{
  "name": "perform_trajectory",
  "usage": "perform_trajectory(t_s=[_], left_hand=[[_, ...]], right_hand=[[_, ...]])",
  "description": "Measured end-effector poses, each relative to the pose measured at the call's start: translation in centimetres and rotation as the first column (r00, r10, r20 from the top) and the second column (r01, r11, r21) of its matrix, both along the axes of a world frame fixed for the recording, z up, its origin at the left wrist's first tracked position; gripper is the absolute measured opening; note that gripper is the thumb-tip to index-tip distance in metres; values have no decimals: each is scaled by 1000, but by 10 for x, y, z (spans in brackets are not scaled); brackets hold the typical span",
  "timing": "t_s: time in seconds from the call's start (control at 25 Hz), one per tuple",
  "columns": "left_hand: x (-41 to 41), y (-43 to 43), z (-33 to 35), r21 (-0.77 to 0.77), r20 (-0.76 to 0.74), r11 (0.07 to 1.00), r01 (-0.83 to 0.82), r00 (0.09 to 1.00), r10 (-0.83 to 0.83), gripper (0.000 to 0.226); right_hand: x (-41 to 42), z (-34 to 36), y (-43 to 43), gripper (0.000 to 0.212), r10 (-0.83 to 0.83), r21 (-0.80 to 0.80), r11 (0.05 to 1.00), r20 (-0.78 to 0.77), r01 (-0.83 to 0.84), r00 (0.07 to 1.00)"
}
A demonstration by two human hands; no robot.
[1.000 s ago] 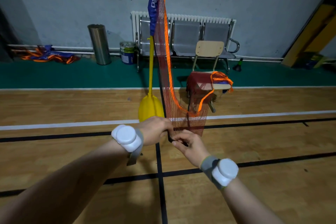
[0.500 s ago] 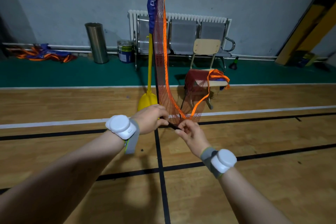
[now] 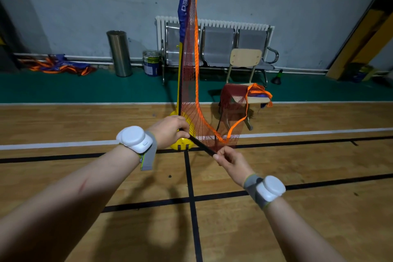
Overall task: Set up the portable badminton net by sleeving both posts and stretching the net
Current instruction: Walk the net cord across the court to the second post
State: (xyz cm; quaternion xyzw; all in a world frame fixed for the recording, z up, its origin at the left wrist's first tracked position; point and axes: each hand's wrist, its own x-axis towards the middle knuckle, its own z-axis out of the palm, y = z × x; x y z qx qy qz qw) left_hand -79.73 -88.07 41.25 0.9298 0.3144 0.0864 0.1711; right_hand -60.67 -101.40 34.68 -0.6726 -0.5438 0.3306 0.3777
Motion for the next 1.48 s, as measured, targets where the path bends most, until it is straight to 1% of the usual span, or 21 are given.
perform_trajectory(t_s=[0.12,0.24,0.32,0.4,0.48,0.52,0.56,0.64,0.76,0.88,1.0,1.04,1.12,1.24,1.36,1.44,1.48], left_hand=[[5,-1,0,-35,34,999,-29,999,30,20],[12,-3,0,-47,43,998,-45,998,47,20],[18,-5,0,-43,44,997,-56,997,58,19],[18,-5,1,-42,63,996,-83,994,86,18],[18,-6,-1,-39,62,994,-102,993,104,16],[19,-8,-2,-37,49,994,-105,993,107,16],[19,-9,-4,-36,38,993,-109,993,110,16],[28,-14,-8,-40,38,992,-121,992,122,17],[41,-20,-14,-26,57,992,-127,990,128,15],[63,-34,-19,2,0,995,-98,995,98,19],[88,-58,-27,16,-106,1000,-8,994,9,32],[95,-69,-29,14,-110,1000,26,994,-24,37],[107,-87,-29,29,-62,996,84,995,-82,41],[121,-116,-31,84,-39,984,157,987,-154,36],[124,-138,-33,62,-28,990,130,991,-128,28],[122,-145,-30,41,-21,994,100,995,-99,27],[118,-148,-27,36,-8,996,81,997,-81,25]], right_hand=[[5,4,0,26,-17,31,999,-6,17,1000],[14,10,-3,30,-35,48,998,48,33,998],[25,11,-13,31,-19,44,999,72,15,997],[35,10,-23,24,11,0,1000,4,-11,1000],[41,10,-31,12,3,-26,1000,-79,-5,997],[42,12,-33,8,-8,-12,1000,-80,8,997],[43,12,-33,5,-18,16,1000,-49,19,999],[47,15,-36,5,-16,79,997,-16,17,1000],[47,17,-44,10,7,100,995,-71,0,997],[55,19,-58,16,34,115,993,-77,-25,996],[65,19,-71,17,62,133,990,-65,-53,996],[69,18,-76,17,70,133,989,-55,-62,996],[75,16,-82,17,81,130,989,-35,-75,996],[85,8,-91,20,74,115,991,-46,-69,996],[90,-3,-101,20,51,93,995,-56,-46,997],[89,-9,-106,12,29,97,995,8,-29,1000],[87,-11,-109,16,16,108,994,48,-21,999]])
